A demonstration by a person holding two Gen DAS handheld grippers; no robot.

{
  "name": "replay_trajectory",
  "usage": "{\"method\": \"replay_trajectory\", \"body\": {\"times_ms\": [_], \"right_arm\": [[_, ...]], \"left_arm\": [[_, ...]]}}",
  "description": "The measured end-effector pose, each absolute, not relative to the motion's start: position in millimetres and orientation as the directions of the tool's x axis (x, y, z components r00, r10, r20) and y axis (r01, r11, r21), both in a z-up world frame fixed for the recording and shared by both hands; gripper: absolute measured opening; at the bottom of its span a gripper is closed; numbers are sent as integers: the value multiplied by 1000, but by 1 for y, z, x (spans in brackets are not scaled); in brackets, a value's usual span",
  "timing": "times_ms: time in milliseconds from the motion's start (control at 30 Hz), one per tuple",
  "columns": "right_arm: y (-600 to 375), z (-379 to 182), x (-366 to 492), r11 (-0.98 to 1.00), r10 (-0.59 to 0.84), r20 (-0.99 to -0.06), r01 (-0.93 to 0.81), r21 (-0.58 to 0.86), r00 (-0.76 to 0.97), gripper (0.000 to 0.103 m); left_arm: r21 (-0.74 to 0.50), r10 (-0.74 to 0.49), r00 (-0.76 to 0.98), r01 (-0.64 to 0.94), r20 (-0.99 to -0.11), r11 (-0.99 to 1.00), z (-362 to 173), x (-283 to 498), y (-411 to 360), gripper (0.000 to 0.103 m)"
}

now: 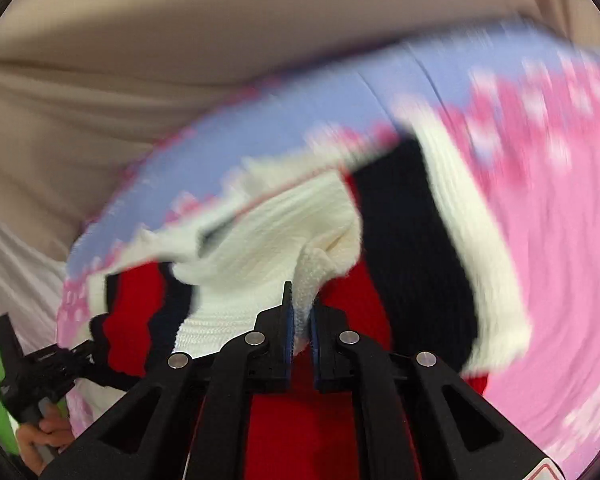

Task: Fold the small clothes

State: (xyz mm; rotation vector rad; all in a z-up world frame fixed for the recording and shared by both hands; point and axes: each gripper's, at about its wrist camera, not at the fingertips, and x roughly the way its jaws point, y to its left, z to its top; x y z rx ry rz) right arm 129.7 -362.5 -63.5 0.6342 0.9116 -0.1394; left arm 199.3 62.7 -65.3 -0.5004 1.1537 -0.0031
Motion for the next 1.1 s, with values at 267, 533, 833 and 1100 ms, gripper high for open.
{"method": "replay_trajectory", "body": {"times_ms": [267,533,833,1100], "right_arm": [[-356,-44,116,836,133,-733,322,444,667,6],[-362,-24,33,797,154,-741,361,484,654,19],[-339,-77,-141,877,213,-903,335,345,372,47],[-311,-97,-153,872,372,-863,188,451,342,54]], "left_arm": [[-349,-226,426,-236,-876,907,-66,198,69,15],[-398,-308,416,-149,-855,905,-50,157,92,26],[-293,-251,250,-148,-935,945,-72,21,137,51],[-288,-253,204,-168,-946,943,-86,-40,121,63]]}}
